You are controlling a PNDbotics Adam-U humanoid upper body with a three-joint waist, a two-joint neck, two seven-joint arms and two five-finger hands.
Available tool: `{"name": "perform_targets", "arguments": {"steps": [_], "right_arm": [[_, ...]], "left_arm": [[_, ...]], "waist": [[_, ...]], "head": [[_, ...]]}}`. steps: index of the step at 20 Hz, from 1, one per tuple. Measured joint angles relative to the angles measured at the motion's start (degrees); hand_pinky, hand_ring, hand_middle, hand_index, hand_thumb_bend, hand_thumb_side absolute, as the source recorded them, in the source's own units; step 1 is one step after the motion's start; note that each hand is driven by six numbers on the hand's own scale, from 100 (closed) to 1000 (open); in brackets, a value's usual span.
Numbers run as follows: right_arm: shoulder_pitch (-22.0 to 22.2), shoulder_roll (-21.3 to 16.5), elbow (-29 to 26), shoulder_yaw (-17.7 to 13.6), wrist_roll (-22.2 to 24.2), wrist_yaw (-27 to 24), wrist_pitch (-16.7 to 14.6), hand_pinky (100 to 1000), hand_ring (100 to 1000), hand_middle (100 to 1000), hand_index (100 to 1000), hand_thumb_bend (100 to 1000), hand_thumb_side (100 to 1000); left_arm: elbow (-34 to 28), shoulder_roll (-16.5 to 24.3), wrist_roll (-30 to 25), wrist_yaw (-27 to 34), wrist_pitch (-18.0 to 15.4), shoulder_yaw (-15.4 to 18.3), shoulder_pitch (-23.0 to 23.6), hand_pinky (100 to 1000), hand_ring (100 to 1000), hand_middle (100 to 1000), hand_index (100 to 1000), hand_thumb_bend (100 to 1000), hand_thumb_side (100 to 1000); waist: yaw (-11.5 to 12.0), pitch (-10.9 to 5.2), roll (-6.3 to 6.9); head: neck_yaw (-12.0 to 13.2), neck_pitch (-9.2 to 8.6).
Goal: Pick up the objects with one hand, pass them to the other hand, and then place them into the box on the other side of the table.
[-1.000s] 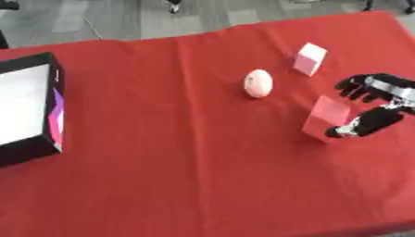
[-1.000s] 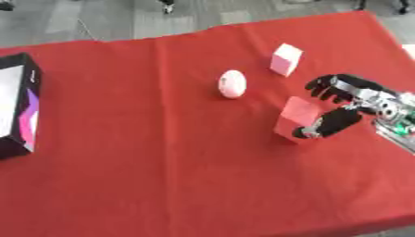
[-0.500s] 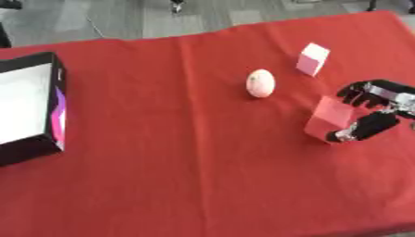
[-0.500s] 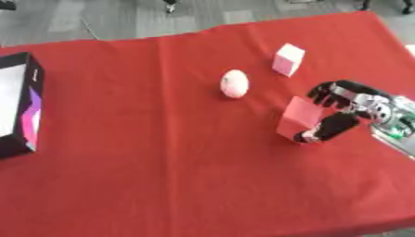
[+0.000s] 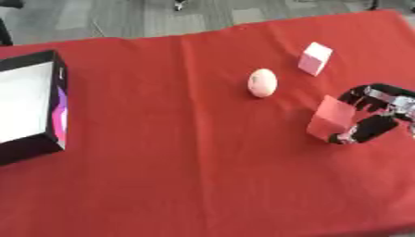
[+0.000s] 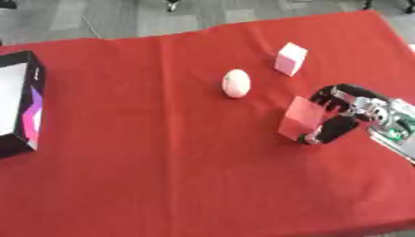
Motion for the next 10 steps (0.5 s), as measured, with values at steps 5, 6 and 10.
{"name": "perform_targets", "arguments": {"steps": [5, 6, 10], "right_arm": [[-0.46, 0.11, 0.52, 0.55, -0.01, -0.01, 0.32, 849, 808, 732, 814, 556, 165], [-0.48, 0.21, 0.65, 0.66, -0.05, -0.02, 0.36, 849, 808, 732, 814, 556, 165], [-0.90, 0.54, 0.81, 0.77, -0.45, -0.31, 0.61, 815, 750, 614, 718, 411, 100]], "left_arm": [[0.00, -0.01, -0.09, 0.02, 0.07, -0.03, -0.01, 784, 745, 734, 784, 172, 842], [0.00, -0.01, -0.10, 0.02, 0.09, -0.04, -0.01, 784, 745, 734, 784, 172, 842], [0.00, -0.01, -0.13, 0.02, 0.11, -0.23, -0.02, 784, 746, 736, 784, 169, 844]], "waist": [[0.15, 0.01, 0.00], [0.15, 0.02, 0.00], [0.18, 0.02, 0.01]], "head": [[0.00, 0.00], [0.00, -0.01], [0.01, -0.01]]}}
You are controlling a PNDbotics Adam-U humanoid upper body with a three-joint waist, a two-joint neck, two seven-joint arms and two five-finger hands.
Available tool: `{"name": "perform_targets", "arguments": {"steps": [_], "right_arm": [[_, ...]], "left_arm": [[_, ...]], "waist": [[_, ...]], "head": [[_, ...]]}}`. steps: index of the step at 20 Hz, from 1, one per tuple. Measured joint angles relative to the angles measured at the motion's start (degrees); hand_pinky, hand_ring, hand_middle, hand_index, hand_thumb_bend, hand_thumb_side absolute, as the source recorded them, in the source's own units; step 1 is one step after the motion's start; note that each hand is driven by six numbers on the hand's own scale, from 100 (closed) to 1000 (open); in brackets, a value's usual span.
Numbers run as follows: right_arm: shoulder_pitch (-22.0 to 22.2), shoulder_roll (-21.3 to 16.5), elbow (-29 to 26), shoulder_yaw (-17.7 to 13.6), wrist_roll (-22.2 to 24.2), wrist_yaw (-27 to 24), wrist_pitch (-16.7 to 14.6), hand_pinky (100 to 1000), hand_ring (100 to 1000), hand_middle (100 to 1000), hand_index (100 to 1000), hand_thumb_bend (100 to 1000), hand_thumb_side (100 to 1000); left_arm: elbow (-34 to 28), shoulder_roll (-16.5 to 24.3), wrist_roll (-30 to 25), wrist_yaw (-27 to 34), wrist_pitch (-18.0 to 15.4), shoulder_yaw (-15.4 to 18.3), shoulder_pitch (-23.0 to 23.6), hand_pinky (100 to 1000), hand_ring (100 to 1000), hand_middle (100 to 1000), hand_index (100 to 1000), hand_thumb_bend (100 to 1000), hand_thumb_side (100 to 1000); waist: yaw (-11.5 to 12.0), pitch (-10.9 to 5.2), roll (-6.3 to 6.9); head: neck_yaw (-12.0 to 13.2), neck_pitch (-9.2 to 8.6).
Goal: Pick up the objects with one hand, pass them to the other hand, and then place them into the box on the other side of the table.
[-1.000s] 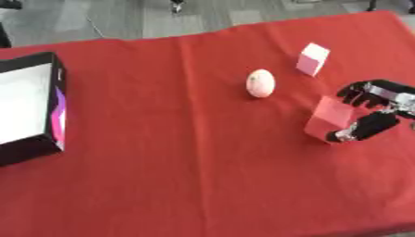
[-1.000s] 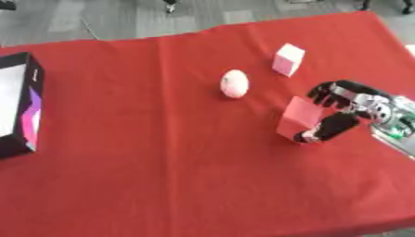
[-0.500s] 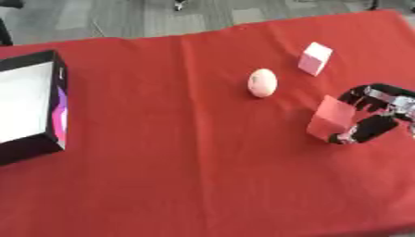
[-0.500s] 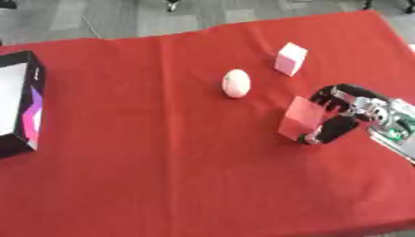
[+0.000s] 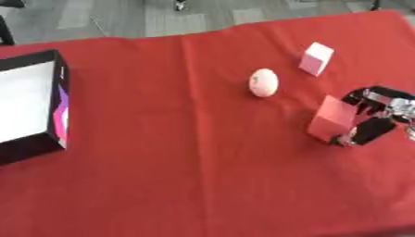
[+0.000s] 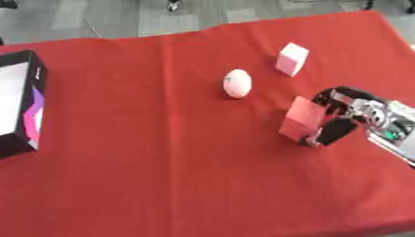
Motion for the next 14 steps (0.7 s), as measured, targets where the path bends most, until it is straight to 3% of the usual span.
{"name": "perform_targets", "arguments": {"steps": [6, 14], "right_arm": [[-0.49, 0.78, 0.33, 0.31, -3.90, -2.84, 0.31, 771, 694, 508, 613, 282, 100], [-1.52, 2.79, -2.99, -3.03, -11.14, -8.29, -1.31, 705, 645, 460, 566, 245, 100]], "left_arm": [[0.00, -0.01, -0.04, 0.00, 0.02, -0.08, -0.01, 785, 747, 737, 783, 167, 845], [-0.02, -0.02, -0.07, 0.00, 0.04, -0.08, -0.02, 784, 748, 738, 784, 165, 842]], "waist": [[0.05, 0.00, 0.00], [-0.69, 0.00, 0.01]], "head": [[0.03, 0.00], [0.79, 0.00]]}}
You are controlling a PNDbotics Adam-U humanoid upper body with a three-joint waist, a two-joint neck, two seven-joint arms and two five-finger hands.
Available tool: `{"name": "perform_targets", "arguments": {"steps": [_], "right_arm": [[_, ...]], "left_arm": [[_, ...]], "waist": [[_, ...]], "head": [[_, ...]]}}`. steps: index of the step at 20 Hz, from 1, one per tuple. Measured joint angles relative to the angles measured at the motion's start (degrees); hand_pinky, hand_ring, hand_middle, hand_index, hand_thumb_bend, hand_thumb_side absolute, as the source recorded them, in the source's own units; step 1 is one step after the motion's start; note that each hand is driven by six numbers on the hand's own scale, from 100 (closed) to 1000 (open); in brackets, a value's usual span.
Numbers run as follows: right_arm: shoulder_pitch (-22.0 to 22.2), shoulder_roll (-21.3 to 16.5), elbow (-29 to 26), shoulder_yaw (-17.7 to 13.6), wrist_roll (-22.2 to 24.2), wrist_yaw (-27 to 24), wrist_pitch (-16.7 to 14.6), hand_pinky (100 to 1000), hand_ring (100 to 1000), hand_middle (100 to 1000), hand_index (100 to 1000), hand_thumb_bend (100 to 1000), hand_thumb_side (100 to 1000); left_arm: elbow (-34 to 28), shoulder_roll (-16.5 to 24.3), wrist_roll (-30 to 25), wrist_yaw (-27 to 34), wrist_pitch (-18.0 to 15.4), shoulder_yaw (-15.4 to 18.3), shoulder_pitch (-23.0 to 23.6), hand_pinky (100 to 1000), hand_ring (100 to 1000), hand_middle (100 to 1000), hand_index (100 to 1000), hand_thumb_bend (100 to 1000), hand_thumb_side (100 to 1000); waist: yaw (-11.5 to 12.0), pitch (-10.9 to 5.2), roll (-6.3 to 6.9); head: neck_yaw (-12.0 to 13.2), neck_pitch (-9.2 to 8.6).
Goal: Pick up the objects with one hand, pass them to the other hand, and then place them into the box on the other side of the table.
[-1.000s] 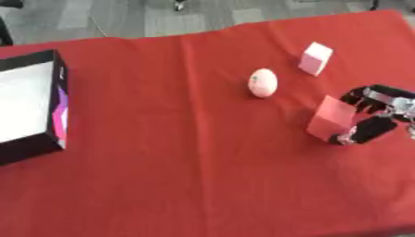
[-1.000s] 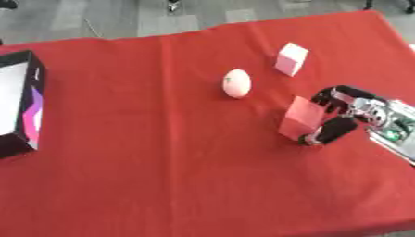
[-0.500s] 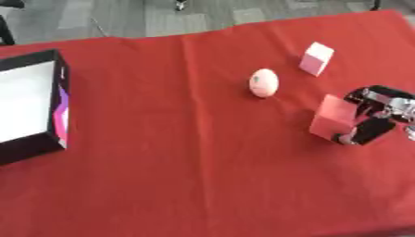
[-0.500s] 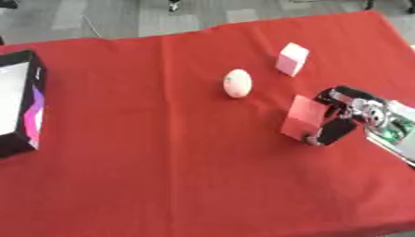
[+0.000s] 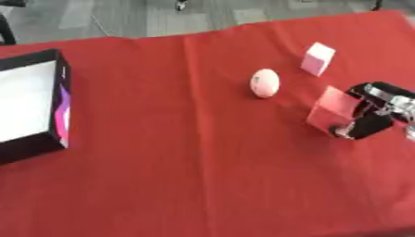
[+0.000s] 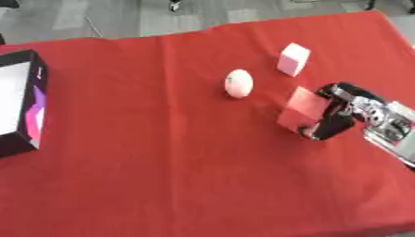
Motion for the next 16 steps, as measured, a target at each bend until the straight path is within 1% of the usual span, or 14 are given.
{"name": "perform_targets", "arguments": {"steps": [4, 8, 11, 13, 16], "right_arm": [[-2.23, 0.83, -0.40, -1.76, -2.52, -2.92, -2.78, 686, 629, 453, 560, 240, 100], [-4.07, 1.84, -0.58, -1.96, -3.33, -4.75, -6.30, 667, 617, 452, 562, 248, 100], [-6.10, 2.88, -0.59, -1.57, -3.53, -4.50, -8.95, 669, 620, 459, 569, 262, 100], [-7.78, 3.82, -0.60, -0.97, -3.74, -3.45, -10.66, 666, 619, 460, 570, 262, 100], [-9.78, 5.87, -0.60, 0.36, -4.47, -1.56, -13.12, 659, 612, 458, 569, 257, 100]], "left_arm": [[-0.60, 0.00, -0.02, -0.03, -0.02, 0.00, 0.00, 785, 749, 740, 785, 163, 834], [-2.12, 0.31, -0.34, -0.36, 0.07, -0.08, -0.17, 785, 751, 743, 790, 157, 805], [-3.88, 2.21, -0.83, -1.06, 0.38, -0.53, -1.53, 785, 753, 750, 800, 152, 769], [-5.40, 4.04, -1.54, -1.91, 0.89, -1.16, -2.76, 785, 755, 752, 803, 154, 746], [-7.69, 6.98, -3.28, -3.61, 2.01, -2.47, -4.94, 785, 757, 754, 807, 160, 707]], "waist": [[-0.47, 0.00, 0.25], [-0.49, -0.07, 1.02], [-0.42, -0.08, 1.41], [-0.39, -0.21, 1.79], [-0.32, -1.40, 2.20]], "head": [[0.49, 0.00], [1.37, -0.01], [1.94, 0.00], [2.11, 0.03], [2.15, 0.24]]}}
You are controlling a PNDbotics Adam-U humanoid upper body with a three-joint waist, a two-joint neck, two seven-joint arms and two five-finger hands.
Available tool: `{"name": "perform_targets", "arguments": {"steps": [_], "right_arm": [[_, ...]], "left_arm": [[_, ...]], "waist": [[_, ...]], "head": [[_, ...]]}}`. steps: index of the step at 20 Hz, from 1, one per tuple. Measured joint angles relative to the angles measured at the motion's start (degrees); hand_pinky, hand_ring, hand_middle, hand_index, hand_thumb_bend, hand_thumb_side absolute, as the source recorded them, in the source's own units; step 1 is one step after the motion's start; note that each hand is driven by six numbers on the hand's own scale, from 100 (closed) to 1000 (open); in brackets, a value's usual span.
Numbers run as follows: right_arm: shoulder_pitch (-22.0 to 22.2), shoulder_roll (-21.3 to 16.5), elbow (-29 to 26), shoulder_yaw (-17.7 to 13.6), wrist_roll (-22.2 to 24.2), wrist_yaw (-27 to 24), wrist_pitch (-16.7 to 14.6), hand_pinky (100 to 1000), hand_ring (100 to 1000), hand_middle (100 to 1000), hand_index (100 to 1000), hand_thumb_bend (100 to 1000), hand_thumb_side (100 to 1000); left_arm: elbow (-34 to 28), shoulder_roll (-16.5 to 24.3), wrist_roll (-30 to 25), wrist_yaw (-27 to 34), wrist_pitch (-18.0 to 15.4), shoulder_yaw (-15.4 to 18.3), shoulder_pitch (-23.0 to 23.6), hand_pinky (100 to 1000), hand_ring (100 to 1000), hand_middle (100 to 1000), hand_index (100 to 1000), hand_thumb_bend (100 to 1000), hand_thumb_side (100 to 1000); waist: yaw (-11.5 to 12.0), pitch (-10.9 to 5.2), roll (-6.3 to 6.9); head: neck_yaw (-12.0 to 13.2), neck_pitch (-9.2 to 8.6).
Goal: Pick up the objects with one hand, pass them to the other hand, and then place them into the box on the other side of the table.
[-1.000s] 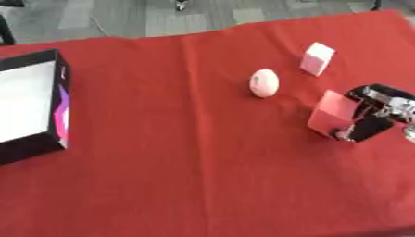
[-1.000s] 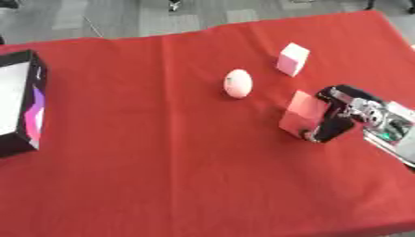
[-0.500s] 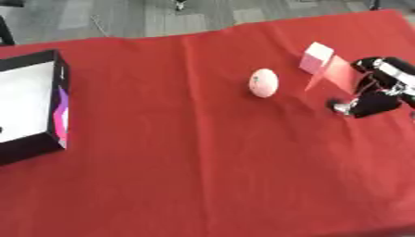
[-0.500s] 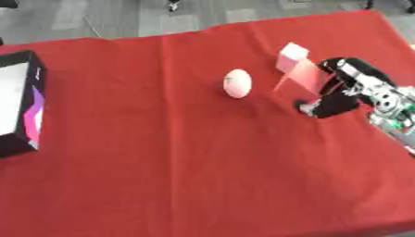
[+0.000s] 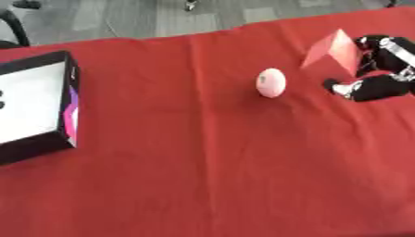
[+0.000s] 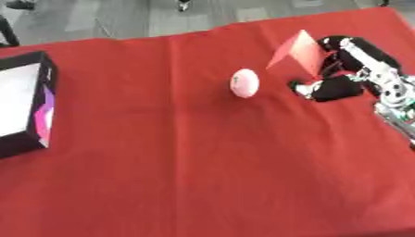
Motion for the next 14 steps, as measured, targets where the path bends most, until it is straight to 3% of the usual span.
{"name": "perform_targets", "arguments": {"steps": [2, 3, 6, 14], "right_arm": [[-0.86, 1.66, 0.00, 1.09, -0.64, 1.33, -1.66, 656, 606, 458, 567, 294, 100], [-1.13, 2.57, 0.00, 1.69, -1.05, 1.93, -2.56, 654, 605, 459, 567, 249, 100], [-1.80, 4.71, 0.00, 3.37, -2.20, 2.86, -4.65, 651, 600, 459, 567, 246, 100], [-5.78, 7.96, 0.00, 8.11, -2.68, 3.33, -5.87, 654, 601, 463, 570, 240, 100]], "left_arm": [[-1.46, 1.81, -1.30, -1.13, 0.92, -0.74, -1.55, 785, 758, 751, 806, 206, 716], [-2.02, 2.60, -1.89, -1.60, 1.40, -1.05, -2.32, 785, 758, 750, 806, 176, 659], [-3.11, 3.86, -3.17, -2.72, 2.63, -1.68, -4.93, 785, 758, 749, 805, 190, 625], [-3.54, 6.41, -7.74, -5.77, 5.04, -4.99, -11.52, 786, 763, 753, 810, 228, 551]], "waist": [[0.09, -0.22, 0.17], [0.23, -0.32, 0.30], [0.33, -0.96, 0.43], [0.41, -1.51, 0.62]], "head": [[-0.03, 0.05], [-0.11, 0.08], [-0.25, 0.45], [-0.83, 0.59]]}}
